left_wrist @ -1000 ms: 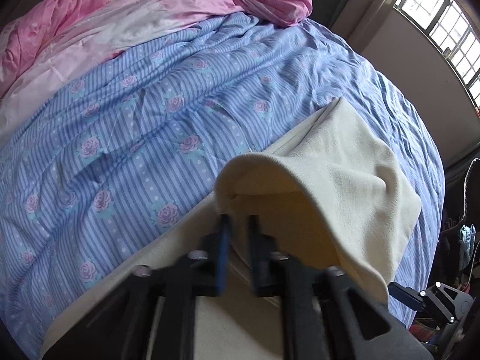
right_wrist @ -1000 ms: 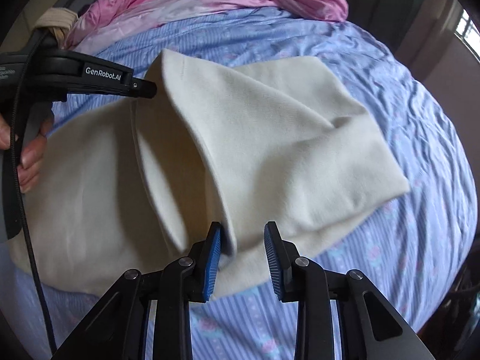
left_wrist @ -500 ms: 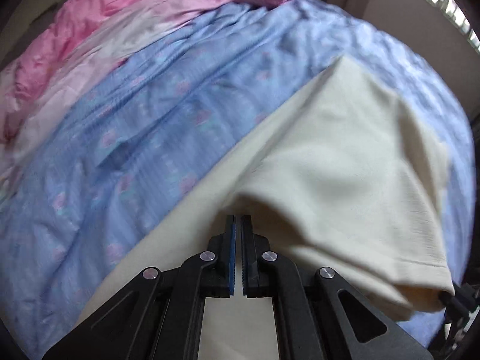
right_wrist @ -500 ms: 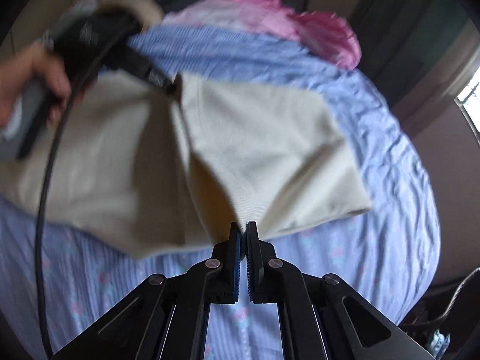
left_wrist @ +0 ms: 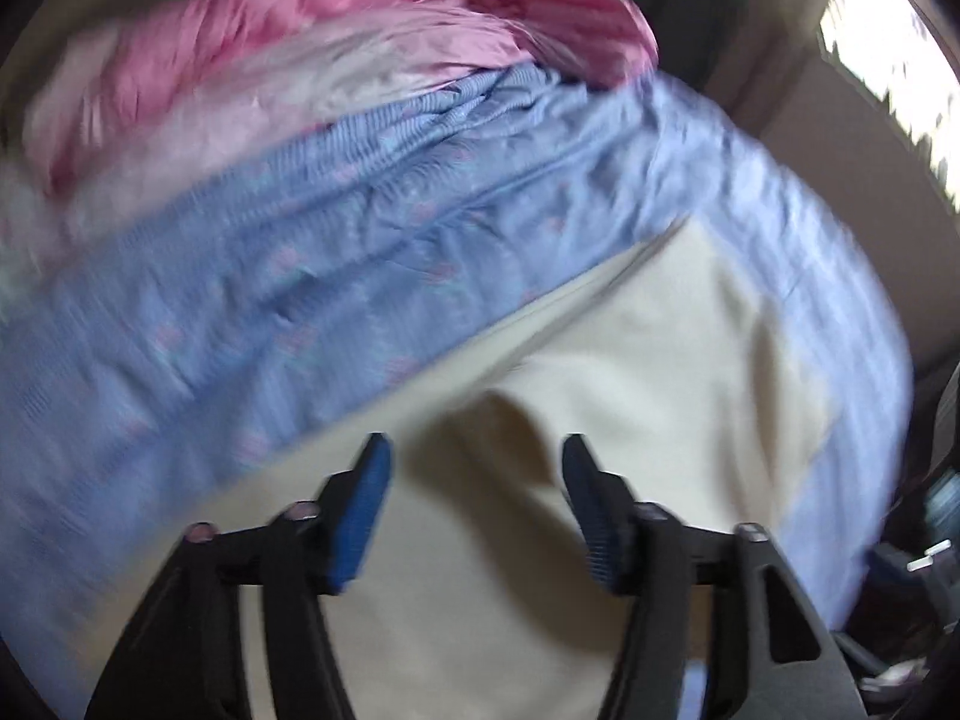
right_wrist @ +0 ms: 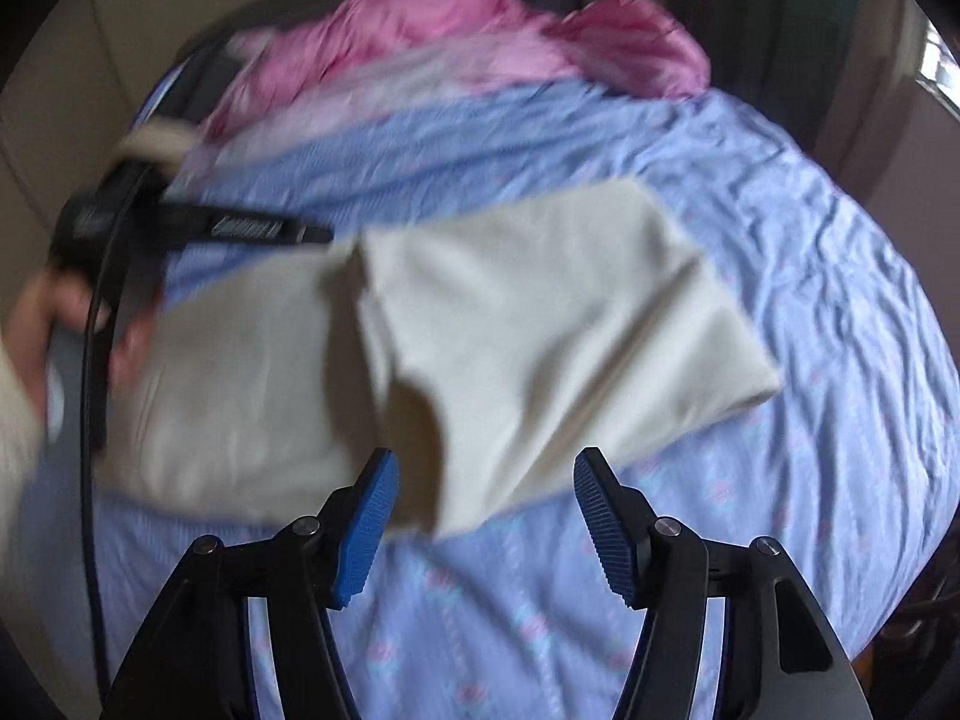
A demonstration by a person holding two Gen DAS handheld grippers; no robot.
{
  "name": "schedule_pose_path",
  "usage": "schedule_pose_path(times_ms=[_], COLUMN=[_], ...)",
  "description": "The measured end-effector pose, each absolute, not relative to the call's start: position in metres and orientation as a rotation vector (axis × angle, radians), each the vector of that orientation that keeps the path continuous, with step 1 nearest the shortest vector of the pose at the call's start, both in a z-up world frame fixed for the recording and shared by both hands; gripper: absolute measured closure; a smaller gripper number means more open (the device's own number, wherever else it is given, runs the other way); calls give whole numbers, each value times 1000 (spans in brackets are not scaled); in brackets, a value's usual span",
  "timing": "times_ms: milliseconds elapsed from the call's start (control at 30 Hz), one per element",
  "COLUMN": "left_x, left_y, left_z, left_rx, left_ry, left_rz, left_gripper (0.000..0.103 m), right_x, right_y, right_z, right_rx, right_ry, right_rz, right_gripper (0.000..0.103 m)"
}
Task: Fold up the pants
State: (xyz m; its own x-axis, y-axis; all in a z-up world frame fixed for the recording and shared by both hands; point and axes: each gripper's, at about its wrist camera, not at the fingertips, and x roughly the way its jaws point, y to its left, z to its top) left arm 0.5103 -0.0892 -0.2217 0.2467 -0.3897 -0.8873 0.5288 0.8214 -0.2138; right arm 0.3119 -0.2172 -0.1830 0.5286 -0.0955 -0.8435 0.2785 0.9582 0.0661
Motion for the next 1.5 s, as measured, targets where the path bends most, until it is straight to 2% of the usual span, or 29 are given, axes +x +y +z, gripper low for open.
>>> schedule_pose_path(times_ms=[100, 233, 500, 567, 600, 633, 667, 800, 967, 1133, 1200, 1233, 1300, 1367, 1433, 1500], left_x=[524, 531, 541, 541, 542, 542, 543, 541, 542, 568, 572, 571, 564, 548, 523, 497], left_y=[-82, -91, -112, -117, -116, -113, -110, -107, -96, -72, -71, -74, -74, -73, -69, -66], left_z=[-242, -273, -300, -306, -308, -309, -309, -289, -244, -275, -293, -296, -286, -258, -229, -215], left_rx=[-93, -219, -256, -226, -225, -239, -268, -258, -276, -282, -254, -229, -203, -143, -66, -51], left_ry=[1253, 1364, 1393, 1401, 1400, 1395, 1393, 1345, 1225, 1293, 1343, 1358, 1348, 1267, 1184, 1177], left_rz=[-595, -573, -493, -452, -438, -438, -456, -499, -544, -406, -374, -352, -320, -285, -230, -249], left_gripper=[38, 38, 41, 52, 57, 71, 79, 83, 84, 84, 81, 73, 68, 46, 34, 34], right_x=[333, 345, 349, 351, 353, 355, 356, 357, 363, 382, 384, 382, 372, 359, 340, 322], right_y=[-237, -255, -250, -239, -233, -226, -223, -211, -198, -177, -178, -184, -205, -226, -254, -282], right_z=[-198, -218, -235, -239, -242, -247, -251, -265, -267, -283, -286, -284, -269, -248, -222, -205], right_rx=[190, 223, 235, 213, 200, 190, 189, 206, 252, 250, 254, 271, 324, 352, 350, 324], right_ry=[1004, 1043, 1077, 1081, 1091, 1111, 1127, 1178, 1185, 1232, 1253, 1257, 1237, 1180, 1085, 1019], right_rz=[-256, -268, -156, -106, -87, -68, -52, -3, 71, 154, 168, 179, 142, 93, 29, -43], right_gripper=[41, 41, 42, 45, 49, 53, 54, 60, 60, 60, 60, 60, 59, 53, 36, 34])
